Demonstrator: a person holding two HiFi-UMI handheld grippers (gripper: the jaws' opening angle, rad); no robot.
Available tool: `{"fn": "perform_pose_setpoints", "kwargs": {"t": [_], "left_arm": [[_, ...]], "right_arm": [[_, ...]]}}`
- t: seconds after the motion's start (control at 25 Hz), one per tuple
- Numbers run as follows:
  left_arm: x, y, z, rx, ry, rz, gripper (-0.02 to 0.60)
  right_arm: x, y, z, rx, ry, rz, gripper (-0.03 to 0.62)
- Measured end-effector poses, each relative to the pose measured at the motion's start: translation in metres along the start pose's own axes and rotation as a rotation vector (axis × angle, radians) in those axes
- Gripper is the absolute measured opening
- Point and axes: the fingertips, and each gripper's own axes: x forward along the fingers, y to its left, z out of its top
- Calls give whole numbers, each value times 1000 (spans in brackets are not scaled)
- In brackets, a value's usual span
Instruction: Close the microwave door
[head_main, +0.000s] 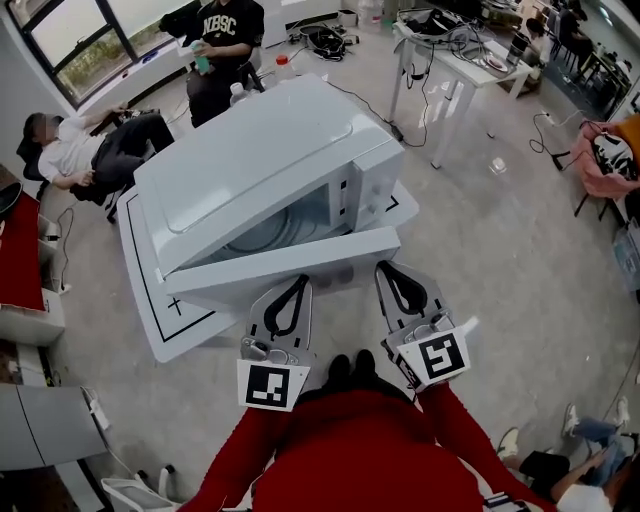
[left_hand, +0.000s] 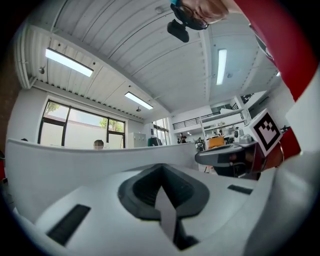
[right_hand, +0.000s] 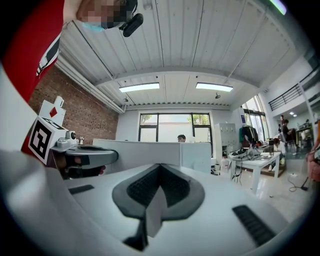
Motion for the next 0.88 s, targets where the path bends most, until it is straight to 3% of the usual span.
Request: {"fn": "perform_pose_setpoints", "kwargs": {"t": [0.16,0.32,0.6,0.88], "left_arm": [[11,14,-3,3,15,41,8],[18,29,-13,78,55,55,8],[35,48,-17,21,62,112,8],[35,49,-16,35,75,117,8]], "right_arm": [[25,-2,0,-10,5,57,11],[49,-7,-4,23,4,74,11],[85,-17,-8,64,-3,82,11],[99,-17,0,94,-20,105,11]]}}
